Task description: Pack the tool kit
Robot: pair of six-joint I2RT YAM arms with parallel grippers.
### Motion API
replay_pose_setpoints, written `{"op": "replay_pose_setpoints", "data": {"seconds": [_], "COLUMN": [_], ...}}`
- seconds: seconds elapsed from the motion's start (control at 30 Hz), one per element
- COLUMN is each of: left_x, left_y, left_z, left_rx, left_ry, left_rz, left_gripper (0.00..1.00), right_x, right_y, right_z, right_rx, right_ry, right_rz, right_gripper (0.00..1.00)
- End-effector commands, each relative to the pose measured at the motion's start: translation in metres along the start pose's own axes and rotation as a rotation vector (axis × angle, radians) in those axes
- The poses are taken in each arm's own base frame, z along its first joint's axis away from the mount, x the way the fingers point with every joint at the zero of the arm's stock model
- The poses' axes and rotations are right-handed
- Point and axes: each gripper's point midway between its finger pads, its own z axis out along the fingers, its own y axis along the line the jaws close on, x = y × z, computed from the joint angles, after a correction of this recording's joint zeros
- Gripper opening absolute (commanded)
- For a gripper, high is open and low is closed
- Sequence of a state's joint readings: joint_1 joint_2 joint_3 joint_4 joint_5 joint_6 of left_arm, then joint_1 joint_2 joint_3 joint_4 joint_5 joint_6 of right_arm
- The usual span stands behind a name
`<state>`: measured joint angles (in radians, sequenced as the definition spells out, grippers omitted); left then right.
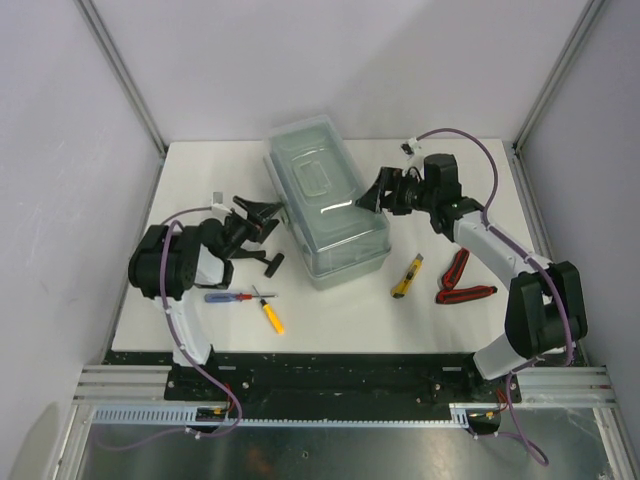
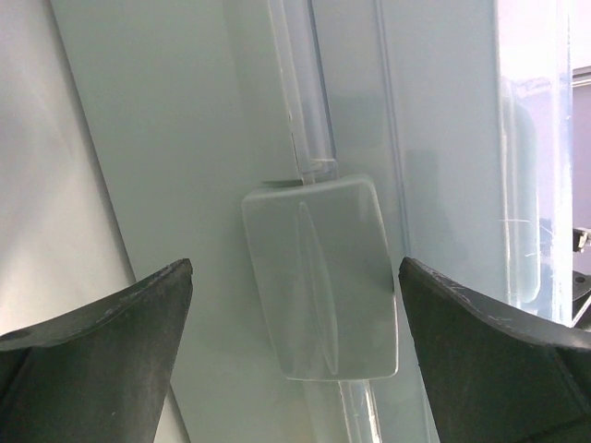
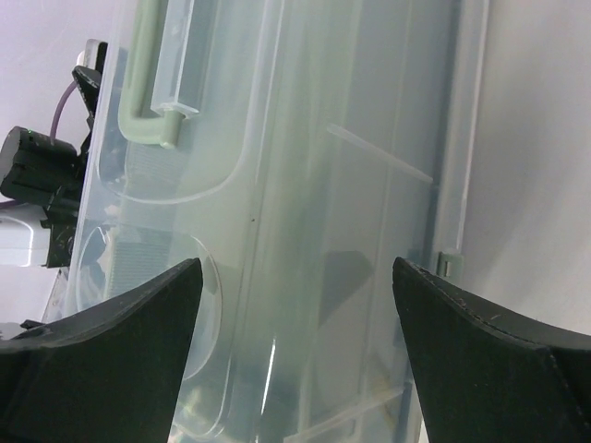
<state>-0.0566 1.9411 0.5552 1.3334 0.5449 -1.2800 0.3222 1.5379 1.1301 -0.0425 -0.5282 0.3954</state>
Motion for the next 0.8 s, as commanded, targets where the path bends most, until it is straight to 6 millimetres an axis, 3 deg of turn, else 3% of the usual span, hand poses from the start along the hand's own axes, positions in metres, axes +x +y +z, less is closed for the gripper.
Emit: {"op": "replay_pose_setpoints", "data": {"seconds": [0.0, 0.17, 0.33, 0.57, 0.77], "left_x": [0.005, 0.01, 0.028, 0.05, 0.047], "left_y": [-0.086, -0.098, -0.101, -0.088, -0.104], "left_z": [0.01, 0.026, 0.043, 0.054, 0.061], "left_rx": [0.354, 0.4, 0.414, 0.365, 0.402], "left_ry": [0.007, 0.041, 0.082, 0.086, 0.058], "left_rz": [0.193, 0.165, 0.095, -0.054, -0.064], "left_gripper": [0.99, 0.98, 0.98, 0.99, 0.99], "right_x": [0.015, 0.03, 0.039, 0.05, 0.058], "right_y": [-0.012, -0.017, -0.023, -0.024, -0.021], "right_z": [0.012, 0.011, -0.003, -0.007, -0.005], "right_rx": [0.085, 0.238, 0.332, 0.291, 0.253], "right_ry": [0.039, 0.041, 0.009, 0.023, 0.054], "right_rz": [0.037, 0.055, 0.1, 0.18, 0.179], "right_gripper": [0.86, 0.79, 0.78, 0.78, 0.78]}}
